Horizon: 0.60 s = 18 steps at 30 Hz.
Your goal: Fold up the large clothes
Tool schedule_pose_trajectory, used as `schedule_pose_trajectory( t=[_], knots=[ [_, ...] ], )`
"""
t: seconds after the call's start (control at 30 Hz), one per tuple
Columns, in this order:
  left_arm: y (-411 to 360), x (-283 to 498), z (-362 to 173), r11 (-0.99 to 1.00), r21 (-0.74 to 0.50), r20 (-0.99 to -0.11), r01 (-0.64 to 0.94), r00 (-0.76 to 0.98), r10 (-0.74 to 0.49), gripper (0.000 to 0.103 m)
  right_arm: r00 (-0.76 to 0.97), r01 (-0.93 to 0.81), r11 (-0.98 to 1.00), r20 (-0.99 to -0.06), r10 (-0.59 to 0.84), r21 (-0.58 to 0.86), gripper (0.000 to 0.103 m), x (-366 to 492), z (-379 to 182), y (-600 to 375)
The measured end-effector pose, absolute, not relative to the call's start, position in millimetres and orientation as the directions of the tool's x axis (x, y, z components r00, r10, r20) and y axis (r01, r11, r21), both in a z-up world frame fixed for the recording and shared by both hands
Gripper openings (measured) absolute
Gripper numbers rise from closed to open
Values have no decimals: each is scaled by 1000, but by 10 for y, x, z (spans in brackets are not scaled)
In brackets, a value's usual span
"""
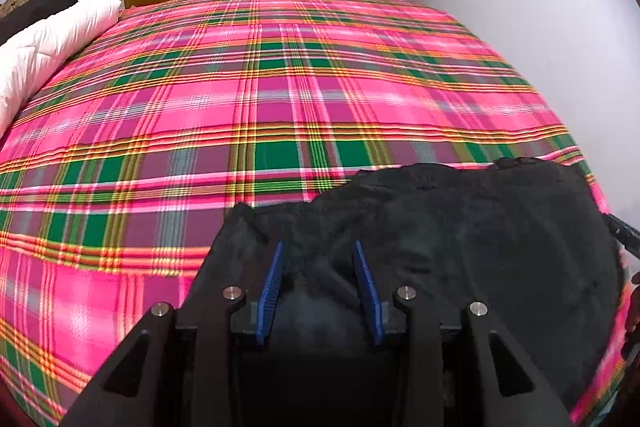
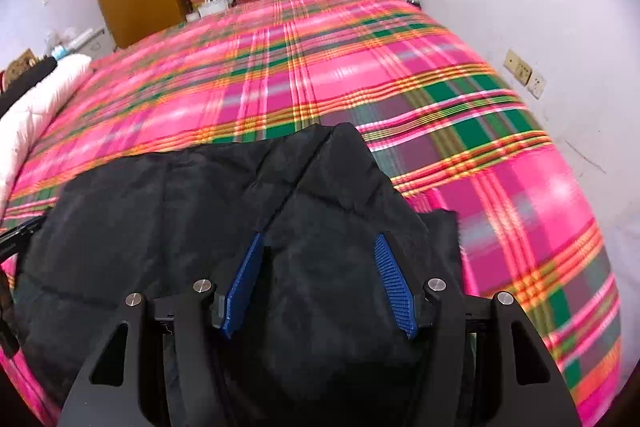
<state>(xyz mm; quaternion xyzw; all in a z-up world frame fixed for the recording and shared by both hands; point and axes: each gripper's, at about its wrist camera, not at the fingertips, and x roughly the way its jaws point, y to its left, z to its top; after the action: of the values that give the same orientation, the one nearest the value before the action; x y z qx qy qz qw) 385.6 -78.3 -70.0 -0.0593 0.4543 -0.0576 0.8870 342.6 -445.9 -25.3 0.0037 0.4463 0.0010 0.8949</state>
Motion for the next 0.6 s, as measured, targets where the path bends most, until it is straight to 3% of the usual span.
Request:
schedule_pose_trajectory(
  t=[0.37, 0.6],
  knots=[
    [-808, 2509, -109, 973, -203, -749, 106, 624, -224, 39, 669, 46, 996, -743, 21, 70, 59, 1971, 291, -4165],
    [-906, 1628, 134, 969, -181, -720, 170, 648, -248, 49, 699, 35, 997, -715, 21, 63, 59, 1171, 497, -3771]
  ],
)
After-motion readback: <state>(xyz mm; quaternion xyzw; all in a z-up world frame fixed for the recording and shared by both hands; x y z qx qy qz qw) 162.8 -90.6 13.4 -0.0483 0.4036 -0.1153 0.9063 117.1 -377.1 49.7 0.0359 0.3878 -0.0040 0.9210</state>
